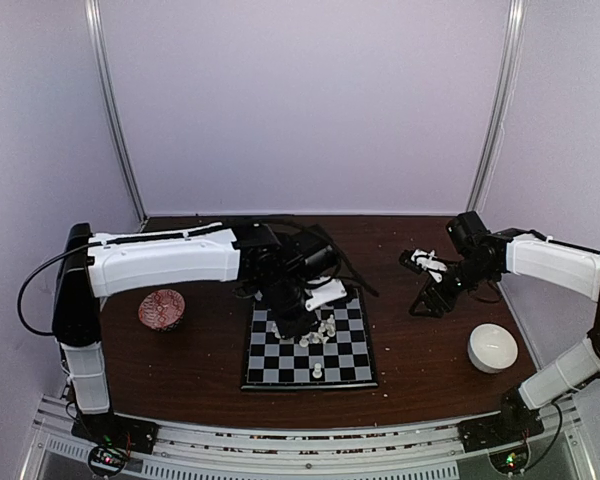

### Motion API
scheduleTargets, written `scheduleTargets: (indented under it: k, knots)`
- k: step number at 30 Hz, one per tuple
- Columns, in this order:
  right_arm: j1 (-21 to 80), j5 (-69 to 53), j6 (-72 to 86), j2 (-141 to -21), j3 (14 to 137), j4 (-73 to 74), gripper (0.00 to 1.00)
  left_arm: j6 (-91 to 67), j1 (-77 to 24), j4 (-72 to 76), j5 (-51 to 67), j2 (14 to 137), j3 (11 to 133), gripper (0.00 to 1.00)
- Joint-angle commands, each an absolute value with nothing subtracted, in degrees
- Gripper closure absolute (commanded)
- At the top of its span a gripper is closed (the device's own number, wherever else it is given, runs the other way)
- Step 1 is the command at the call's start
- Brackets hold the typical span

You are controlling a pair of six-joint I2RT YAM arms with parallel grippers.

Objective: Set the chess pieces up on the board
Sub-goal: Place the queen at d1.

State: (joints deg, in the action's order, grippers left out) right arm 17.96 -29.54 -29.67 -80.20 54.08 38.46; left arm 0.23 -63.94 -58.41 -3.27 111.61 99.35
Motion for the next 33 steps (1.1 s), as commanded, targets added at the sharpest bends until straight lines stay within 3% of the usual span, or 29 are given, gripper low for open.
scheduleTargets:
  k: [1, 33]
  knots:
    - [18.7, -29.4, -30.1, -80.7, 55.6, 39.3, 0.38, 5.8, -67.3, -58.0, 1.0, 110.8, 95.1, 1.0]
    - [18.9, -29.2, -30.5, -81.4, 55.6, 39.7, 0.38, 8.0, -68.6, -54.7, 0.6, 117.5, 91.0, 1.0]
